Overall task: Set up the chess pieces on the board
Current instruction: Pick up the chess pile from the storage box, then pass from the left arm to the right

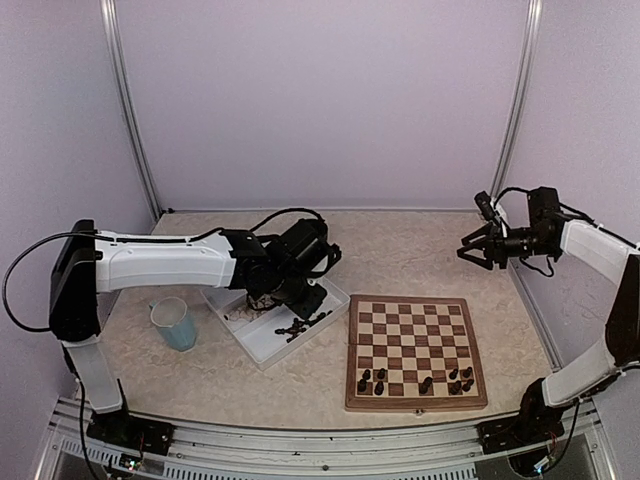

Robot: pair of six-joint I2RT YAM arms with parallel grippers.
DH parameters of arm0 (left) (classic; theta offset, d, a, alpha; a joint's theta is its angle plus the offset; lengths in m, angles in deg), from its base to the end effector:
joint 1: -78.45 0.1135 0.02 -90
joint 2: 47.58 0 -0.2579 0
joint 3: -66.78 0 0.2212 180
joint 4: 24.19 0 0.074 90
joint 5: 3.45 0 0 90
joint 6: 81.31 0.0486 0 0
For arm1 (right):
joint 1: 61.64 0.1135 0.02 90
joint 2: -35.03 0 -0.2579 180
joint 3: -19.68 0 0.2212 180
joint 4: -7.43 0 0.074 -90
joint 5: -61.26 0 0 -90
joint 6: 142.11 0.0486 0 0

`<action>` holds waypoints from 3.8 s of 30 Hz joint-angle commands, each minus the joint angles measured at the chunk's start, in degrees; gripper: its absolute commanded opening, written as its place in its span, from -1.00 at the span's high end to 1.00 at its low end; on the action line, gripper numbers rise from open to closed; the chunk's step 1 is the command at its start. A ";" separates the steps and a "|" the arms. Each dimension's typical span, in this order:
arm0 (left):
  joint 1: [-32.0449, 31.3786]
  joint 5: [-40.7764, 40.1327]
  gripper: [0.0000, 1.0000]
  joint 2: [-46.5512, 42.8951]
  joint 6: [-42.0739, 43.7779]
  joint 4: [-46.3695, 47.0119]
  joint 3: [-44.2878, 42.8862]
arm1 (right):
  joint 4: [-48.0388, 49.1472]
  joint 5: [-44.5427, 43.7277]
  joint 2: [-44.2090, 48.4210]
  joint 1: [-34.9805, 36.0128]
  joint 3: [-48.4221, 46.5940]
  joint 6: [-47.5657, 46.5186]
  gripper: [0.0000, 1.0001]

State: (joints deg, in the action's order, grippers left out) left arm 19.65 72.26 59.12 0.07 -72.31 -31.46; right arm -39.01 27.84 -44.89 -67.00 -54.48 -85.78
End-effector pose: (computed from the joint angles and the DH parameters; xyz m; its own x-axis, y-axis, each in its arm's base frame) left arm 0.2069 -0.3185 0.2269 -0.5412 0.6132 -0.5754 0.6851 0.7183 0.1211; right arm 0.2594 0.0164 0.2656 -0.4009 -0.2691 -0.8757 -0.8172 0.5371 0.2091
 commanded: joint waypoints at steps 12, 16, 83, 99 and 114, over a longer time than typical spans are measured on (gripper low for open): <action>11.24 11.55 0.24 -9.13 4.64 -0.08 15.21 | -6.90 -3.91 -9.69 9.74 -10.05 -5.56 0.04; 11.79 13.47 0.23 -7.49 8.22 1.68 15.73 | -7.24 -5.34 -11.71 12.39 -11.53 -5.90 0.05; 22.73 41.43 0.90 -19.65 4.43 11.42 24.03 | -1.03 -21.79 -40.18 53.09 -43.61 -5.96 -0.04; 23.12 42.37 0.89 -23.69 1.46 21.25 29.45 | 7.04 11.19 -45.39 43.69 -43.11 23.79 -0.08; 23.12 42.88 0.89 -23.09 0.45 22.31 29.77 | 20.89 20.06 -46.33 44.18 -38.45 38.69 0.12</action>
State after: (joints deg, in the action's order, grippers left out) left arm 42.42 113.77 37.07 1.14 -52.01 -2.23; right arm -21.90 45.52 -90.44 -23.40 -93.71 -50.68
